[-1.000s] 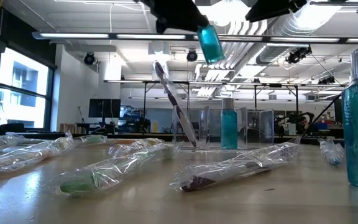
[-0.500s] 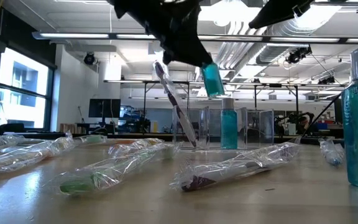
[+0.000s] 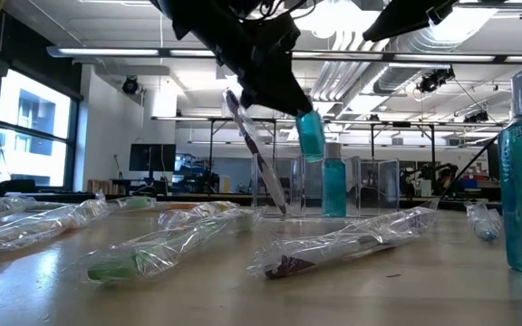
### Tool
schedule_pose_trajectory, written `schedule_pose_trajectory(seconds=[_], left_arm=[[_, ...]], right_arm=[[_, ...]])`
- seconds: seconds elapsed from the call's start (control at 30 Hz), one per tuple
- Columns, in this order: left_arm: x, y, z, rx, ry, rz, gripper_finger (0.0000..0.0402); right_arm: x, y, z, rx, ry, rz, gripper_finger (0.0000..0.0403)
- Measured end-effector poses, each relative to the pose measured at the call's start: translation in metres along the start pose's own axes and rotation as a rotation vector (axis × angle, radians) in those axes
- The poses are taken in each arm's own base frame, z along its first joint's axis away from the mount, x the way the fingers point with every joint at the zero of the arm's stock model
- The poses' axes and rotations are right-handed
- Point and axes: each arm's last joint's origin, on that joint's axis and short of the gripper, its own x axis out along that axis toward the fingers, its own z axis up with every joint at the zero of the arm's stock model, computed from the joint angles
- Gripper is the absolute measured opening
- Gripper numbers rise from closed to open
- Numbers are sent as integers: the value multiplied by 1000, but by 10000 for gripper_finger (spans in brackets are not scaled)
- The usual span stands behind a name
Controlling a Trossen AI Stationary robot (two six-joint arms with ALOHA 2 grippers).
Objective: Pick & Place toothbrushing station
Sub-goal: Put the top blue mouthwash into the wire organizer
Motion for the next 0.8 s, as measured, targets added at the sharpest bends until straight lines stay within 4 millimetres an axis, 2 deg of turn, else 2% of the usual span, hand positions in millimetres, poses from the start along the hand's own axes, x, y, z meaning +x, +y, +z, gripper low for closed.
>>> schedule_pose_trajectory(seconds=[0.57, 0.8], left_arm=[[5, 1, -4, 0, 18, 4, 85], [22, 2, -13, 0, 47, 8, 85]], right_arm=[[0, 0, 0, 2, 0, 1, 240], [0, 0, 0, 1, 2, 8, 240]])
